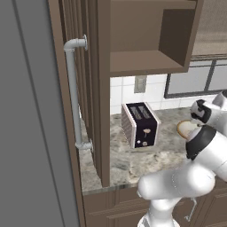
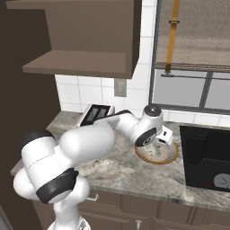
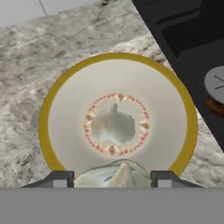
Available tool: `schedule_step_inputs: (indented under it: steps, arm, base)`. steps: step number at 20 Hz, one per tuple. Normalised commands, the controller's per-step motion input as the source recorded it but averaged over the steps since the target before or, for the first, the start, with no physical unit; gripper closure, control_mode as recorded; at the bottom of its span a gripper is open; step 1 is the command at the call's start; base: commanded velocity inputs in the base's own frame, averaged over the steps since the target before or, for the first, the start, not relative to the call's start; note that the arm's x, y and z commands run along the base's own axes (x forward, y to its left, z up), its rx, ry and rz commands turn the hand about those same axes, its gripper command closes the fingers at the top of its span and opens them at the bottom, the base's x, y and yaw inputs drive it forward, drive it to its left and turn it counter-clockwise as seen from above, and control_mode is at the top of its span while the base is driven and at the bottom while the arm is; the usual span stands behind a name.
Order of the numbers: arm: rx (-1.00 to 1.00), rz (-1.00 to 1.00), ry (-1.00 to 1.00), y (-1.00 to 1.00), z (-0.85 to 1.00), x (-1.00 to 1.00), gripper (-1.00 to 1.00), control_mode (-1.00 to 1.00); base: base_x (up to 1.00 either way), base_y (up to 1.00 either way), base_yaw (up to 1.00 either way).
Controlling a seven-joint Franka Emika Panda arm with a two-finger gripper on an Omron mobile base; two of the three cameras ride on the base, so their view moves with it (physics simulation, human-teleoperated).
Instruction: Pick the garlics from the cabinet and place them in one bowl. Pick the sweet potato from the sink and place it in the other bowl.
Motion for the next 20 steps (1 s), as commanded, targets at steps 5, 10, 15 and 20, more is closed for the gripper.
schedule_step_inputs:
  steps: [5,10,15,20]
  arm:
    - [0.0,0.0,0.01,0.0,-0.27,0.25,1.0,-1.0]
    - [0.0,0.01,0.0,-0.1,-0.04,0.37,1.0,-1.0]
    - [0.0,0.01,0.0,-0.17,0.0,0.32,1.0,-1.0]
    - [0.0,0.01,0.0,-0.13,-0.07,0.04,1.0,-1.0]
  base:
    - [0.0,0.0,0.0]
    - [0.0,0.0,0.0]
    - [0.0,0.0,0.0]
    - [0.0,0.0,0.0]
